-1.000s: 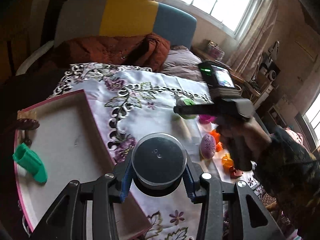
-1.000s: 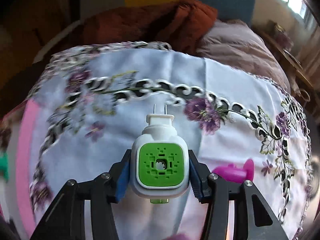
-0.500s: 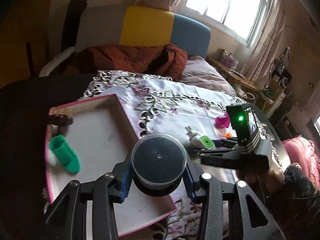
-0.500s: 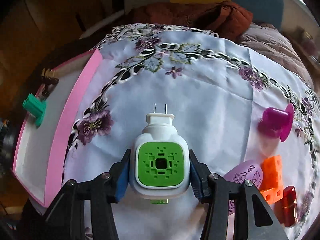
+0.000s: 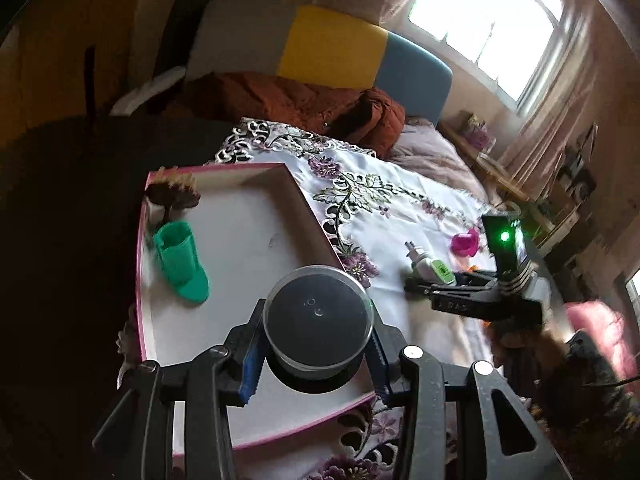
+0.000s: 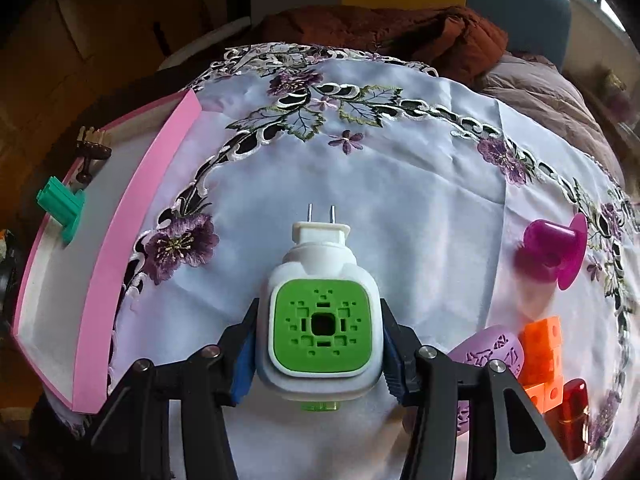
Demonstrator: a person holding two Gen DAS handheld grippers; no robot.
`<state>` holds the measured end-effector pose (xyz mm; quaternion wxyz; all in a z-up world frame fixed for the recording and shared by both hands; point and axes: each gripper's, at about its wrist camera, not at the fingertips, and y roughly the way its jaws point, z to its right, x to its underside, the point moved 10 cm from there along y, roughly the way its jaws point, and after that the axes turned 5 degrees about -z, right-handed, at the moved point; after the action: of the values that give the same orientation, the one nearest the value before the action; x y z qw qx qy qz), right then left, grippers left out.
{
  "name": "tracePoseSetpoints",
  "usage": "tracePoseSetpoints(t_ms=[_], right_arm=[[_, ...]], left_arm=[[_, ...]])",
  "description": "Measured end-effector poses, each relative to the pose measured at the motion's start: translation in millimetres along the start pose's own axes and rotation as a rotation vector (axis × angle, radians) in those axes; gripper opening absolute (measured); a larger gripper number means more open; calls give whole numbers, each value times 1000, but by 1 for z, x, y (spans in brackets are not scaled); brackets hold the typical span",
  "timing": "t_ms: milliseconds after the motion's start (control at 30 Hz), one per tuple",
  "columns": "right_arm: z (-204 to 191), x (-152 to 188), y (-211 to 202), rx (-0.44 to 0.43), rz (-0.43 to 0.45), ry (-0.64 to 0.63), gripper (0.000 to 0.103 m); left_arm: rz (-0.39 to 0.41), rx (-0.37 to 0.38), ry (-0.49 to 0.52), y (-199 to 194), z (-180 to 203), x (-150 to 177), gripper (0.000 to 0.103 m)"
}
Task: Organize rigid objects
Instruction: 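Set the grey jar in the tray and open the left gripper while the right holds the plug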
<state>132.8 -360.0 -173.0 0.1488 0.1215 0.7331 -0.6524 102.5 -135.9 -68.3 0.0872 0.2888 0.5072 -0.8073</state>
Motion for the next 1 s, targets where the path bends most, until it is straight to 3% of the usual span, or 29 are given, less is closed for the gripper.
tracePoseSetpoints(t_ms=[133, 300, 667, 833, 1000], right_arm=[[0, 0, -1, 11, -3, -7, 52], [-1, 0, -1, 18, -3, -15, 52], [-1, 0, -1, 21, -4, -23, 52], [-1, 1, -1, 19, -4, -23, 52], [-1, 1, -1, 22, -4, -28, 52]], left_arm=[[9, 55, -69, -5, -15, -19, 44], [23, 63, -88, 4, -22, -55, 44], [-61, -73, -73, 91, -59, -118, 44], [-163, -135, -73, 128, -76, -112, 44], [-172, -180, -64, 133, -83, -104, 45]])
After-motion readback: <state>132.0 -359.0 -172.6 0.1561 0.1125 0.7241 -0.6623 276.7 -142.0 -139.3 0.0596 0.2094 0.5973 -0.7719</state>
